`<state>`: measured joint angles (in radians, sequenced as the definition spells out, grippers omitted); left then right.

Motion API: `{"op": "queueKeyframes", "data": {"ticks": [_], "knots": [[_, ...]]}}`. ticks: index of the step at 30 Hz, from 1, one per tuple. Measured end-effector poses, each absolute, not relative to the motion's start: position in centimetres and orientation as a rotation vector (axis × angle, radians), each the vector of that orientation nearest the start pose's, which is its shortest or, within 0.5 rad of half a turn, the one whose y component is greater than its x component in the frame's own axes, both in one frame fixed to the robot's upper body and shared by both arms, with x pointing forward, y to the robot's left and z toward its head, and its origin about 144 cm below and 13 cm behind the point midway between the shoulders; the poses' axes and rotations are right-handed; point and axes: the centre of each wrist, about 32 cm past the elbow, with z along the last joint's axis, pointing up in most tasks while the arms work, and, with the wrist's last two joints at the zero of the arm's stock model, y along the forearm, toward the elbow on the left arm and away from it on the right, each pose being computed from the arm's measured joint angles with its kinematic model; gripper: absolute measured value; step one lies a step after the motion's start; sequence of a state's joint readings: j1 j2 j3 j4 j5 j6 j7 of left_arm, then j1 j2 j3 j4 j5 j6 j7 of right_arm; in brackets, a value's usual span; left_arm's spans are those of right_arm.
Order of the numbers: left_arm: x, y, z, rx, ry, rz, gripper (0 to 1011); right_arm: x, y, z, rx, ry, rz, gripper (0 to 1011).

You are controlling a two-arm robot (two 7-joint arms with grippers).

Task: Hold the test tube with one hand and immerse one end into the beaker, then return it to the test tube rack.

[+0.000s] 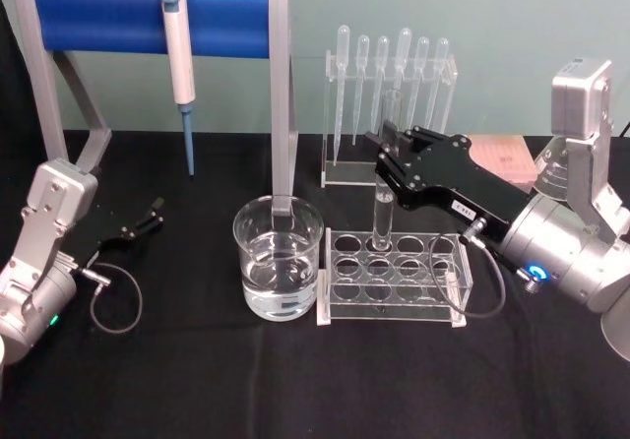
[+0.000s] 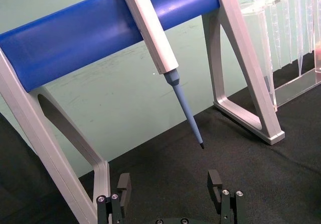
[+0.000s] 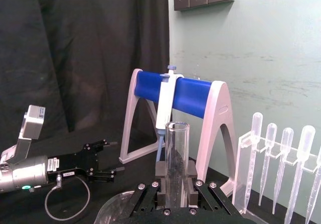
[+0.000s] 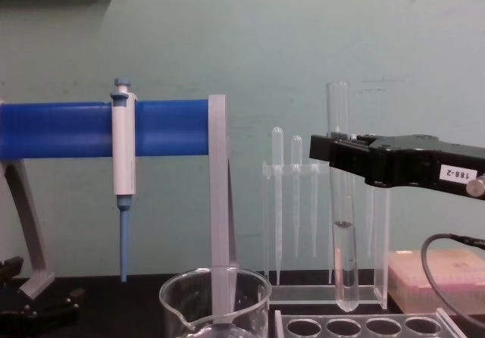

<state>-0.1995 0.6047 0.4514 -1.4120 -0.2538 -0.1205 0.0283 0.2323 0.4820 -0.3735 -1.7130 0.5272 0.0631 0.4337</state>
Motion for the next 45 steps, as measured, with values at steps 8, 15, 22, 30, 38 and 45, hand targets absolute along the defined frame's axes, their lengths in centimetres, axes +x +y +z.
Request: {"op": "queueKeyframes", "data": {"ticks": [8,15,22,30,38,45], "knots": [[48.9,31.0,114.0,0.304,-0.285,1.248,1000,49.9,-22.4,125.5,0.065,-0.098,-0.686,227],[48.9,31.0,114.0,0.305,-0.285,1.248,1000,51.6,-19.8,126.7,0.062,-0.105,-0.627,227],[48.9,31.0,114.0,0.305,-0.285,1.248,1000,53.0,-17.8,126.8,0.068,-0.098,-0.600,227],[48.9,31.0,114.0,0.304,-0.285,1.248,1000,53.8,-16.1,124.8,0.081,-0.089,-0.608,227],[48.9,31.0,114.0,0.305,-0.285,1.248,1000,53.7,-15.4,122.0,0.075,-0.091,-0.618,226],[48.9,31.0,114.0,0.304,-0.285,1.248,1000,53.3,-15.1,119.9,0.074,-0.092,-0.621,227]]}}
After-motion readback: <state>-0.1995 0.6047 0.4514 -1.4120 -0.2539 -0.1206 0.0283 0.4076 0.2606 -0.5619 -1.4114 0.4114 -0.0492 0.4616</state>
